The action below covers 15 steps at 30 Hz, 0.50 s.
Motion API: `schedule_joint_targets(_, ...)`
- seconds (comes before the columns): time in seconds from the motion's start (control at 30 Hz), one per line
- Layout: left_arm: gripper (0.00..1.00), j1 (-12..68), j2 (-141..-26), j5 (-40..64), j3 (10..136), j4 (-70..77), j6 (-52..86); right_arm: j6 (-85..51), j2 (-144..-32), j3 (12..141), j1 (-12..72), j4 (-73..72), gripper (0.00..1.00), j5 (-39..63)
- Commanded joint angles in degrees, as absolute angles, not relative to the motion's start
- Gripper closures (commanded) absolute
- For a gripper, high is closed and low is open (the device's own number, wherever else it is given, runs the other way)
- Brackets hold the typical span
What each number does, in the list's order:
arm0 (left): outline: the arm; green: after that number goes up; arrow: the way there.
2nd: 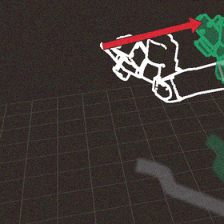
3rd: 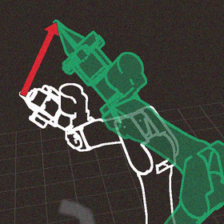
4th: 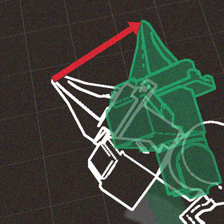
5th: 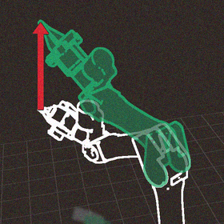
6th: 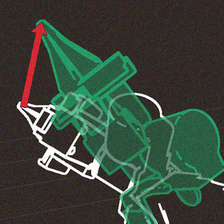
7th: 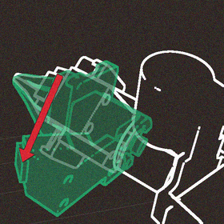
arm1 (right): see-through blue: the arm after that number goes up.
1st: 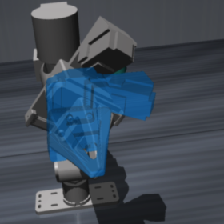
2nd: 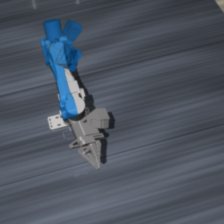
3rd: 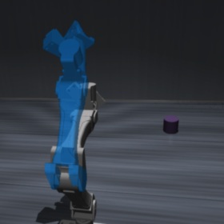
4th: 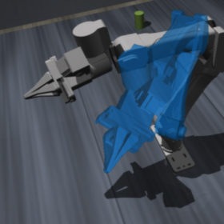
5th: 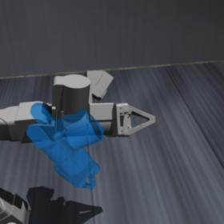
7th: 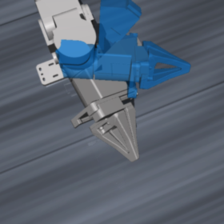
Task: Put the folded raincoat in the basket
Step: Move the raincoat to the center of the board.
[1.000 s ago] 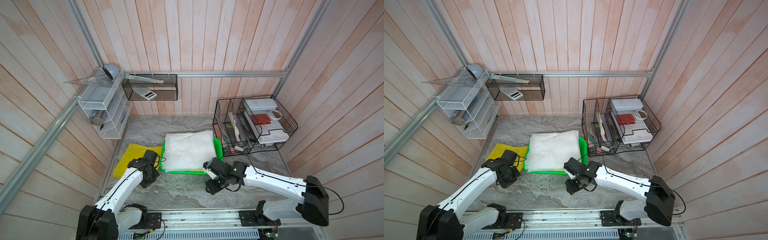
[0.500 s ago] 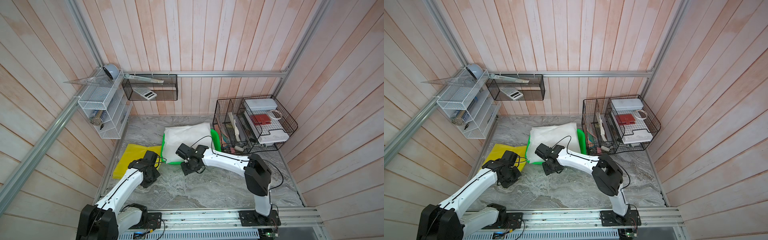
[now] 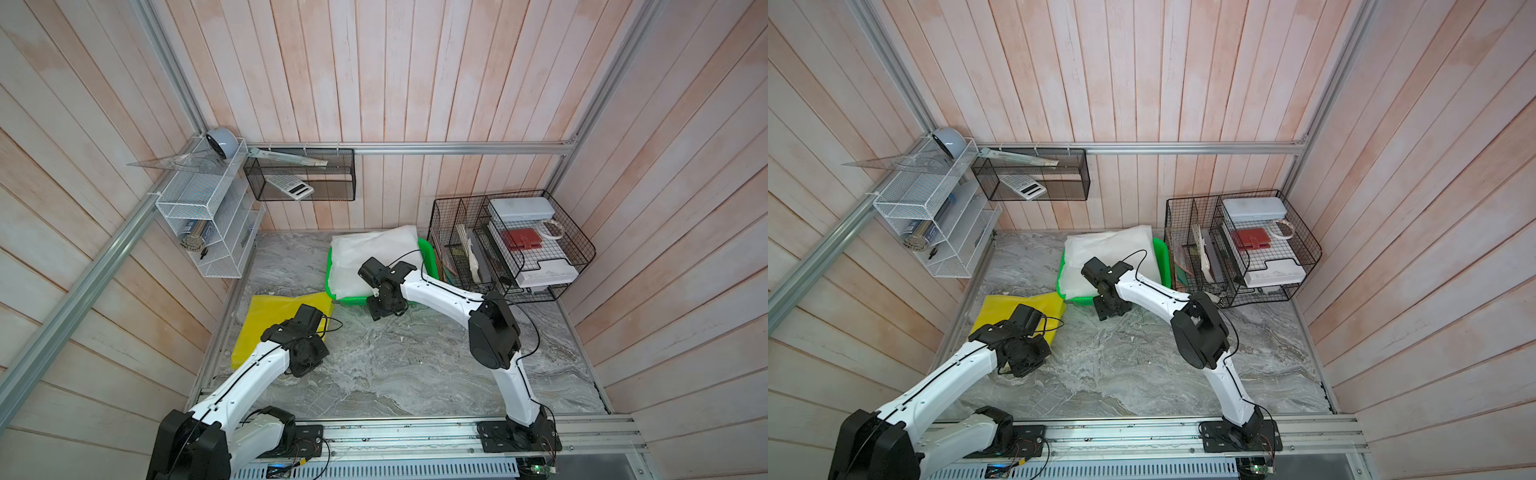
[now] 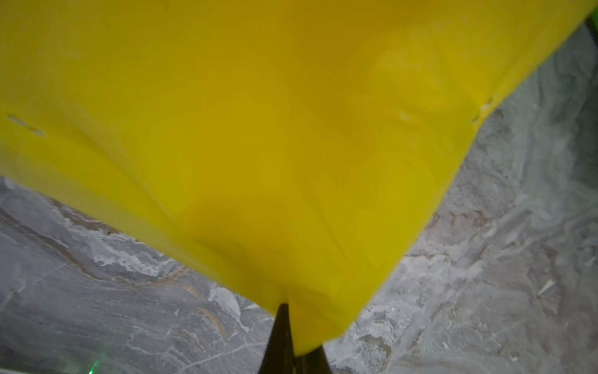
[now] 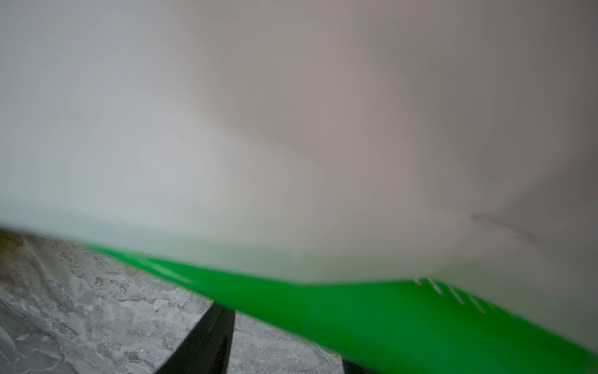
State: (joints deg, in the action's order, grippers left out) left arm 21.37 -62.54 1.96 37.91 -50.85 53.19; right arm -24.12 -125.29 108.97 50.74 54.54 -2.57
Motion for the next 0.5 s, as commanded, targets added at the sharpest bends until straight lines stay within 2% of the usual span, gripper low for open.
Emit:
schedule_joint_targets(0.0,1.00,25.6,-60.4,2.7,37.5,-49.2,58.1,-21.8,-121.8,108.8,51.0,57.8,0.41,-1.9)
schedule_joint_targets(0.1,1.00,31.7,-59.0,2.3,36.1,-46.7,62.4,-24.0,-116.4,103.7,51.1,56.8,0.40,3.0)
schedule_joint_targets(0.27,1.00,40.5,-59.5,-0.2,35.4,-47.6,67.0,-31.2,-102.8,86.7,52.0,47.0,0.40,9.7)
schedule_joint_targets(0.47,1.00,49.5,-61.6,-0.5,35.0,-41.6,71.6,-36.7,-87.8,70.1,52.0,41.8,0.39,7.6)
